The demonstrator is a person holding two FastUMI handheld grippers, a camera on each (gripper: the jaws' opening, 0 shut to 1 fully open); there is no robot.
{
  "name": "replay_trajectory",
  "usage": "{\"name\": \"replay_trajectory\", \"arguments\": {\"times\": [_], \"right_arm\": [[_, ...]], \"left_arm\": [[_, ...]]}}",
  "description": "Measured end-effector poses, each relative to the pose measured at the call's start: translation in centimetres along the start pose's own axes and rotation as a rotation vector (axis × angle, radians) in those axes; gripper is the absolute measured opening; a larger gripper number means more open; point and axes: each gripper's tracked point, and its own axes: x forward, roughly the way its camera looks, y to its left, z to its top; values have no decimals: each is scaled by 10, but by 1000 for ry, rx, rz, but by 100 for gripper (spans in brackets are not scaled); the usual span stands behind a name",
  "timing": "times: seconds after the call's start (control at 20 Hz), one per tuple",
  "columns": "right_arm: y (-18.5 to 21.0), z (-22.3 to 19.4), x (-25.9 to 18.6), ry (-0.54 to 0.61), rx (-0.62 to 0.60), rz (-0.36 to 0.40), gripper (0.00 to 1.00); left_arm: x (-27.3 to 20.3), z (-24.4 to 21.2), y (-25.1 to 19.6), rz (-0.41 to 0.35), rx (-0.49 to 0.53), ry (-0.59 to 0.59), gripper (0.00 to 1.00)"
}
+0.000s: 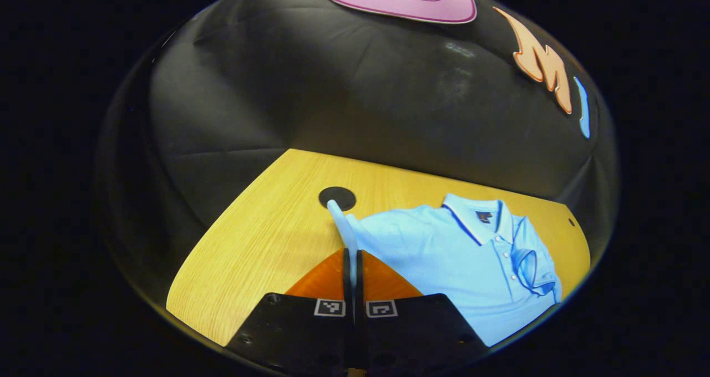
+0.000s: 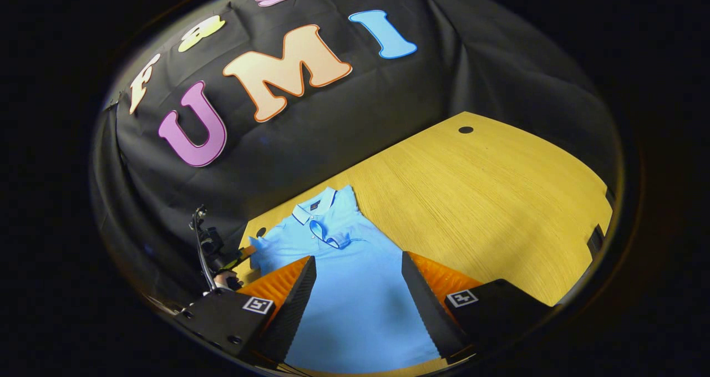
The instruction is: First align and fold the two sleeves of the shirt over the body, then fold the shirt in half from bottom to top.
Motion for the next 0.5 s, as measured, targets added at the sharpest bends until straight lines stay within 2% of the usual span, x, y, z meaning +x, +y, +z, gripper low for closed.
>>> {"name": "replay_trajectory", "arguments": {"times": [0.2,0.35,0.5], "right_arm": [[5,5,1,-17,14,10,97],[4,4,0,-25,14,8,97],[1,2,-5,-25,19,-5,97]], "left_arm": [[-12,15,-73,-158,43,-14,0],[-16,6,-122,-242,167,10,0],[-12,-25,-165,-305,257,65,0]]}}
